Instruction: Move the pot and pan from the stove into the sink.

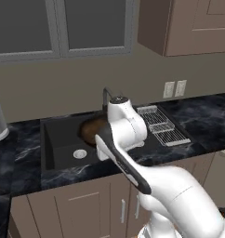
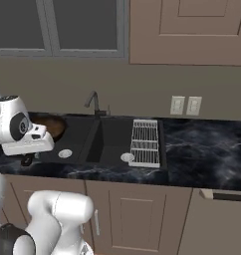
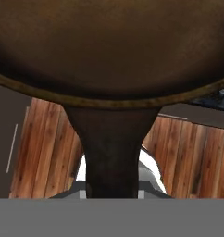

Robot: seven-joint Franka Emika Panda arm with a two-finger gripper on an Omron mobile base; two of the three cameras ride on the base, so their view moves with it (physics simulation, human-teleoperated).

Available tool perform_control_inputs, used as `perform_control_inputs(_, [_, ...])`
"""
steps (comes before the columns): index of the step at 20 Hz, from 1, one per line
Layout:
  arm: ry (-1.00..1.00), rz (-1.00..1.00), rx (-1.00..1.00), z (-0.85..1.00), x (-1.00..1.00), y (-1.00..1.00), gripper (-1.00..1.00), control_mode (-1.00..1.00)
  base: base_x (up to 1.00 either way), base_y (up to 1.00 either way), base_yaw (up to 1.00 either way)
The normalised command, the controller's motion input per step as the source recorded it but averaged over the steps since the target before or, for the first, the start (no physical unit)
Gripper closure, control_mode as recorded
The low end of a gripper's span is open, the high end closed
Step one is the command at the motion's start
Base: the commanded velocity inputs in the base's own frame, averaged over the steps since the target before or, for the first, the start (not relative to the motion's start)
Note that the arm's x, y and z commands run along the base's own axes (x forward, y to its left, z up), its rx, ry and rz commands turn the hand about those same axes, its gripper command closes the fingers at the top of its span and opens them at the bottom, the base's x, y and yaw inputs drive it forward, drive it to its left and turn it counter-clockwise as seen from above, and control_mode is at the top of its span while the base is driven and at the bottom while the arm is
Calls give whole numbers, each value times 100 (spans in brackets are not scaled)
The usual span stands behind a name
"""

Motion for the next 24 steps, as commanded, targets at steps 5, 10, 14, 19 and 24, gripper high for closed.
perform_control_inputs(5, [22,-3,-15,-18,59,53,100,-100,0,0,0])
perform_control_inputs(10, [6,0,-1,-6,9,2,100,-100,0,0,0])
perform_control_inputs(14, [15,0,-7,-35,33,18,100,-100,0,0,0])
perform_control_inputs(19, [13,0,-10,-47,36,23,100,-100,0,0,0])
perform_control_inputs(24, [3,-2,-5,-29,65,30,100,-100,0,0,0])
